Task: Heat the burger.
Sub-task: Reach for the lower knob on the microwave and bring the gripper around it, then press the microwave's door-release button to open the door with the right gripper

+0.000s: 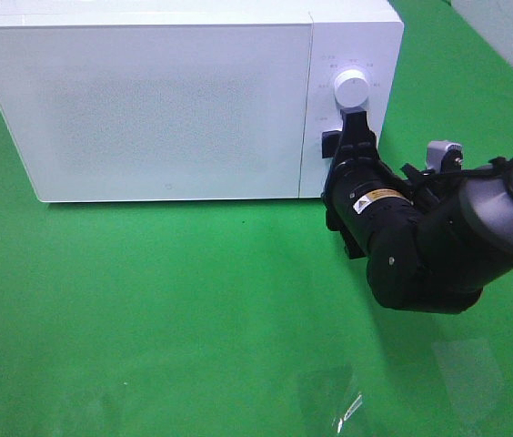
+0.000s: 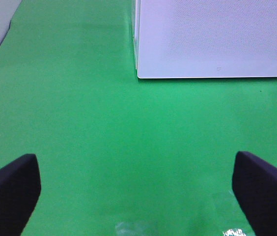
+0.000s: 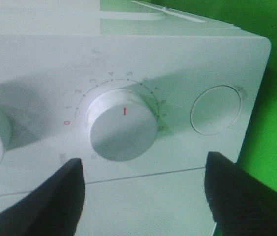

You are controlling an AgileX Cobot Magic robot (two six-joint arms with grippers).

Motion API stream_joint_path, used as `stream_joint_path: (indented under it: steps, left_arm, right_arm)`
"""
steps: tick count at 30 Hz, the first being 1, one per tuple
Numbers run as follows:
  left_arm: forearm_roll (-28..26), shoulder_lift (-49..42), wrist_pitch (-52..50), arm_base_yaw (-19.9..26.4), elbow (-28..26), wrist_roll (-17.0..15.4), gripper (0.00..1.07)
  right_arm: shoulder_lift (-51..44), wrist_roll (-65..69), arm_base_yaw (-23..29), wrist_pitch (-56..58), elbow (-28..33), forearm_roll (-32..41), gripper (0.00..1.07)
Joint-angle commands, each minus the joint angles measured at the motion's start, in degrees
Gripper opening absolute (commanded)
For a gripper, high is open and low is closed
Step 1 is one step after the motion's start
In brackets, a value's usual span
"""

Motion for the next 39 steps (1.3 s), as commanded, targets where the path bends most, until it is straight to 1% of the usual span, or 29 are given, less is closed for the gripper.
stream_joint_path:
  steps: [1,6,7,10,11,12,13,14,16,19,20,21,22,23,24,26,27,28,29,30,31,32,33,34,35,36,37,38,39]
  left_arm:
    - [-0.1,-1.1,-0.5,0.3,0.2,0.1,0.98]
    - [-0.1,-1.1,-0.5,0.3,0.2,0.1,0.98]
    - [-0.1,-1.1,-0.5,0.3,0.2,0.1,0.98]
    - [-0.1,-1.1,-0.5,0.3,0.2,0.1,0.98]
    - [-0.1,-1.1,-0.5,0.3,0.2,0.1,0.98]
    - [-0.1,-1.1,-0.5,0.3,0.2,0.1,0.98]
    - [-0.1,-1.1,-0.5,0.3,0.2,0.1,0.98]
    - [-0.1,-1.1,-0.5,0.3,0.2,0.1,0.98]
    - [-0.1,-1.1,-0.5,0.3,0.2,0.1,0.98]
    - [-0.1,-1.1,-0.5,0.3,0.2,0.1,0.98]
    - [-0.1,-1.1,-0.5,0.3,0.2,0.1,0.98]
    - [-0.1,-1.1,-0.5,0.3,0.2,0.1,0.98]
    - [-0.1,-1.1,-0.5,0.3,0.2,0.1,0.98]
    - [-0.1,-1.1,-0.5,0.3,0.2,0.1,0.98]
    - [-0.1,-1.1,-0.5,0.3,0.2,0.1,0.98]
    - [-0.1,-1.1,-0.5,0.3,0.2,0.1,0.98]
    - [-0.1,-1.1,-0.5,0.3,0.2,0.1,0.98]
    - [-0.1,-1.1,-0.5,0.3,0.2,0.1,0.98]
    - [-0.1,-1.1,-0.5,0.3,0.2,0.1,0.98]
    - [-0.1,-1.1,-0.5,0.3,0.2,0.1,0.98]
    - [-0.1,-1.1,-0.5,0.3,0.2,0.1,0.98]
    - [-0.1,-1.1,-0.5,0.3,0.2,0.1,0.98]
    - [-0.1,-1.1,-0.5,0.3,0.2,0.1,0.98]
    - [-0.1,-1.1,-0.5,0.3,0.2,0.1,0.98]
    - [-0.1,-1.1,-0.5,0.3,0.2,0.1,0.98]
    - [-0.1,-1.1,-0.5,0.3,0.2,0.1,0.98]
    - [-0.1,-1.1,-0.5,0.3,0.2,0.1,0.98]
    - [-0.1,-1.1,-0.5,0.3,0.2,0.1,0.98]
    - [-0.1,-1.1,-0.5,0.3,0.2,0.1,0.98]
  right_arm:
    - [-4.2,-5.0,0.9,3.0,2.7,-1.2,0.67]
    - [-8.8,-11.9,0.9,7.1,5.3,-2.5,0.67]
    - [-11.5,-16.2,0.9,10.5,6.2,-2.5,0.67]
    - [-12.5,-18.7,0.8,12.3,6.3,-2.5,0.67]
    - [-15.2,-24.0,0.3,16.2,6.5,-2.7,0.67]
    - [-15.2,-24.0,0.3,16.2,6.5,-2.7,0.67]
    - [-17.3,-29.3,-0.6,20.2,6.5,-3.8,0.67]
    - [-17.3,-29.3,-0.6,20.2,6.5,-3.8,0.67]
    - [-21.3,-37.4,-3.1,27.6,6.5,-7.6,0.67]
    - [-23.0,-41.0,-4.3,30.8,6.5,-9.9,0.68]
    - [-24.9,-44.7,-5.7,33.5,6.5,-11.2,0.69]
    - [-24.9,-44.7,-5.7,33.5,6.5,-11.2,0.69]
    - [-26.4,-48.8,-6.9,36.7,6.5,-12.9,0.72]
    - [-26.4,-48.8,-6.9,36.7,6.5,-12.9,0.72]
    - [-27.6,-52.1,-8.1,40.5,5.8,-14.2,0.75]
    - [-28.0,-53.6,-8.7,43.0,5.4,-15.2,0.77]
    - [-29.1,-56.2,-10.3,48.4,4.4,-17.2,0.80]
    - [-29.1,-56.2,-10.3,48.4,4.4,-17.2,0.80]
    - [-30.3,-58.0,-12.0,53.1,3.2,-19.5,0.80]
    - [-30.3,-58.0,-12.0,53.1,3.2,-19.5,0.80]
    - [-31.2,-59.2,-13.2,57.2,1.9,-22.1,0.80]
    - [-31.2,-59.2,-13.2,57.2,1.9,-22.1,0.80]
    - [-32.2,-60.1,-14.5,61.7,0.2,-24.6,0.79]
    - [-32.2,-60.1,-14.5,61.7,0.2,-24.6,0.79]
    - [-33.4,-60.8,-15.8,68.4,-1.8,-28.7,0.79]
    - [-33.4,-60.8,-15.8,68.4,-1.8,-28.7,0.79]
    - [-34.2,-61.0,-16.1,73.5,-3.8,-32.1,0.79]
    - [-34.2,-61.0,-16.1,73.5,-3.8,-32.1,0.79]
    - [-35.5,-61.0,-16.3,79.9,-6.2,-36.6,0.78]
